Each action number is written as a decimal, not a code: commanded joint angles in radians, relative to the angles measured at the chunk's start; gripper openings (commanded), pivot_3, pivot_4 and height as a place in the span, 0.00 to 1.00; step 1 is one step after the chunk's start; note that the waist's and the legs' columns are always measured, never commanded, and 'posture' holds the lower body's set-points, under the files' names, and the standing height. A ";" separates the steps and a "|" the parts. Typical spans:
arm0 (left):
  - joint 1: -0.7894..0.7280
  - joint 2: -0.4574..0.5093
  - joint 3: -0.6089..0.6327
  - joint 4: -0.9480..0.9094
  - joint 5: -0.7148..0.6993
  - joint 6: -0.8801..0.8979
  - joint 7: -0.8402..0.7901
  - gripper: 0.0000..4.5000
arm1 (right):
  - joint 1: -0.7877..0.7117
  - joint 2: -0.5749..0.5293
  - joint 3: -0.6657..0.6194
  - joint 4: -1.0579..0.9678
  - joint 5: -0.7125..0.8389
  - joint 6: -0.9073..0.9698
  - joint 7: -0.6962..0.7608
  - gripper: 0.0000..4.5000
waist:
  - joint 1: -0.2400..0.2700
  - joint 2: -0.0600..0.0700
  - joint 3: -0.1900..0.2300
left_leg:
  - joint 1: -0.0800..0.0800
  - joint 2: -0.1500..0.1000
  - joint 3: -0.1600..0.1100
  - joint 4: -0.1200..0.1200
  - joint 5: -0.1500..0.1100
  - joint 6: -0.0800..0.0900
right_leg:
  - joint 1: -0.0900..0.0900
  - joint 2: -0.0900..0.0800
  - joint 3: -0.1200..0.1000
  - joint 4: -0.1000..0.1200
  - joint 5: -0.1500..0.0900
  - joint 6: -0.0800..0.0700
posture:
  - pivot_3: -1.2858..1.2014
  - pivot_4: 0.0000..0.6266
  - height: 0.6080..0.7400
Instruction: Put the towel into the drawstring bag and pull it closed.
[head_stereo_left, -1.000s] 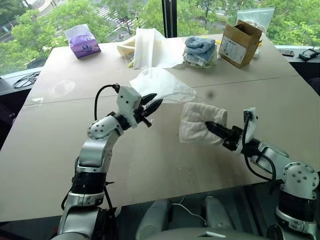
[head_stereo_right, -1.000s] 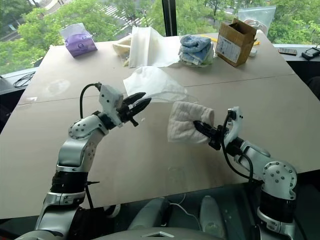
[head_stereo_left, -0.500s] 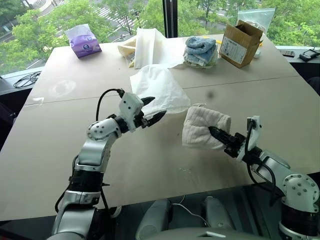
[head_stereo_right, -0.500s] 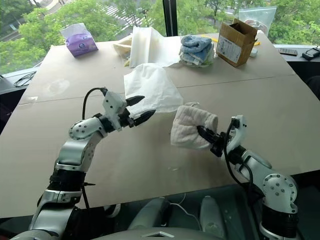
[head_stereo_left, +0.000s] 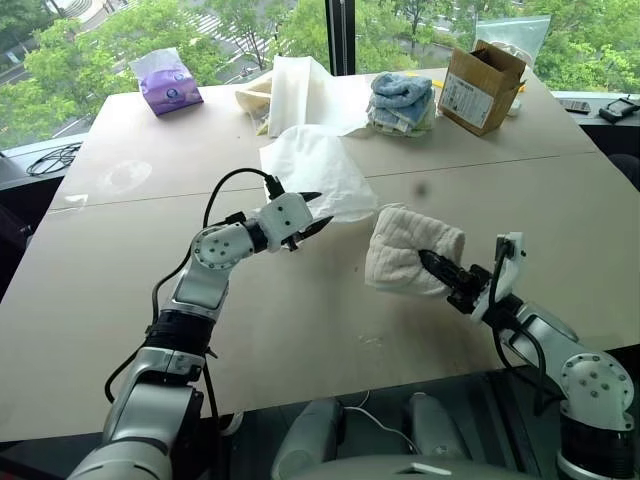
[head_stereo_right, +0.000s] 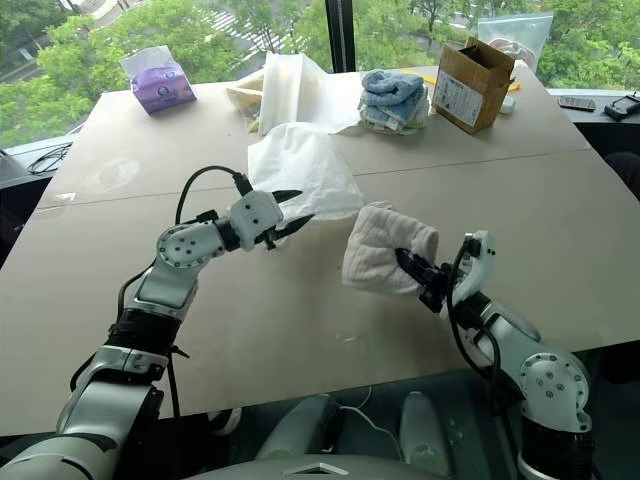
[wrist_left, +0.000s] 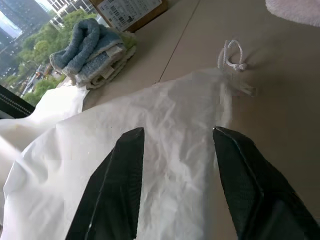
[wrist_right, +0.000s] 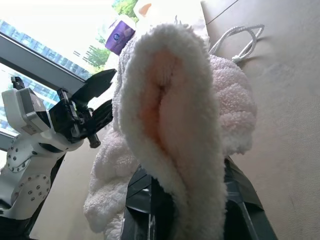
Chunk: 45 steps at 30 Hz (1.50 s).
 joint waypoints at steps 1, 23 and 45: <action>-0.028 0.016 -0.010 0.024 0.018 -0.069 -0.011 0.38 | 0.000 -0.015 -0.005 -0.046 0.020 -0.030 -0.001 0.00 | 0.000 0.000 0.000 | 0.000 0.000 0.000 0.000 0.000 0.000 | 0.000 0.000 0.000 0.000 0.000 0.000 | 0.52 0.24 1.00; 0.049 0.061 -0.041 0.057 0.440 -0.416 0.479 0.76 | 0.017 -0.045 0.020 -0.053 0.052 -0.046 -0.027 0.00 | 0.000 0.000 0.000 | 0.000 0.000 0.000 0.000 0.000 0.000 | 0.000 0.000 0.000 0.001 0.000 0.000 | 0.52 0.24 1.00; 0.041 0.007 -0.062 0.075 0.553 -0.210 0.687 0.39 | 0.008 -0.077 0.039 -0.048 0.099 -0.057 -0.064 0.00 | 0.001 0.000 0.000 | 0.000 0.000 0.000 0.001 0.000 0.000 | 0.000 0.000 0.000 0.002 0.000 0.000 | 0.52 0.24 1.00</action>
